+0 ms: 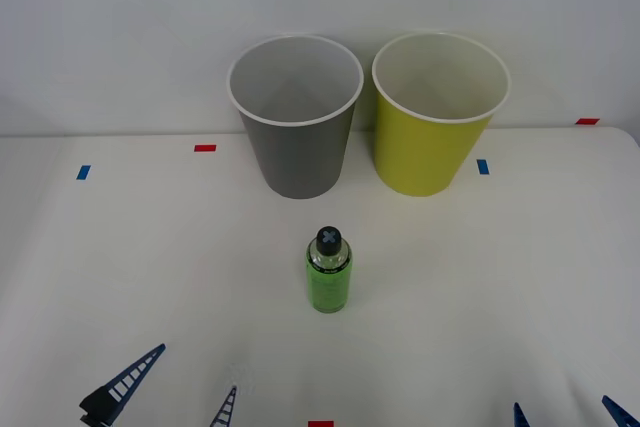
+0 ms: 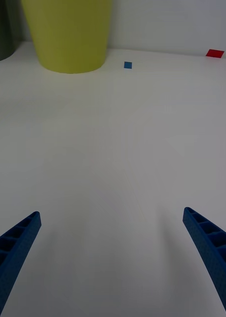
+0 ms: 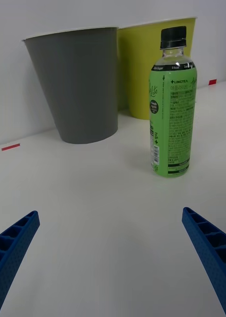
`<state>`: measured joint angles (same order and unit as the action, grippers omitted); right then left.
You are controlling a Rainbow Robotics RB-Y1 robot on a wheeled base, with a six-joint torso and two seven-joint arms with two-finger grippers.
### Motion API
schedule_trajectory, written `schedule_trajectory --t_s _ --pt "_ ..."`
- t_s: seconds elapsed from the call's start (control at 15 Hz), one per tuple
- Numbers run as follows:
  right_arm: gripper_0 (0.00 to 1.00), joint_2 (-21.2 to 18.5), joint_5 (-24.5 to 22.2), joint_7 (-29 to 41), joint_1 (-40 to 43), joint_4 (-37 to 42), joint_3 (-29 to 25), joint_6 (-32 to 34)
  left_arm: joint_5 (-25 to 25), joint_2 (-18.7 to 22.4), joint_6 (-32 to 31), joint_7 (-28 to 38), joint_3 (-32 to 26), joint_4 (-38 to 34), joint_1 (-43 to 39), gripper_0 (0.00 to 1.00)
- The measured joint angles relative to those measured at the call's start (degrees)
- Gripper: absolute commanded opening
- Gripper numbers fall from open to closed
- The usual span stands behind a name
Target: Put cans in the gray bin and PET bottles in the light green bin.
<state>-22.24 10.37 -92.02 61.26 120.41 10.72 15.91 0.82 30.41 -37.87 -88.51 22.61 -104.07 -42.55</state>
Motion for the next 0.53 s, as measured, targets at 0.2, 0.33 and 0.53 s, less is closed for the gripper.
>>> schedule_trajectory --t_s 0.2,0.33,0.53 --pt "1.00 0.00 0.00 0.00 0.00 0.00 0.00 0.00 -2.29 0.16 0.30 -0.21 1.65 -0.03 2.22 1.00" --pt "1.00 0.00 0.00 0.00 0.00 0.00 0.00 0.00 -3.18 1.70 0.32 -0.46 3.42 0.00 3.46 1.00" --pt "1.00 0.00 0.00 0.00 0.00 0.00 0.00 0.00 -3.90 2.92 0.36 -0.62 6.22 0.43 6.76 1.00"
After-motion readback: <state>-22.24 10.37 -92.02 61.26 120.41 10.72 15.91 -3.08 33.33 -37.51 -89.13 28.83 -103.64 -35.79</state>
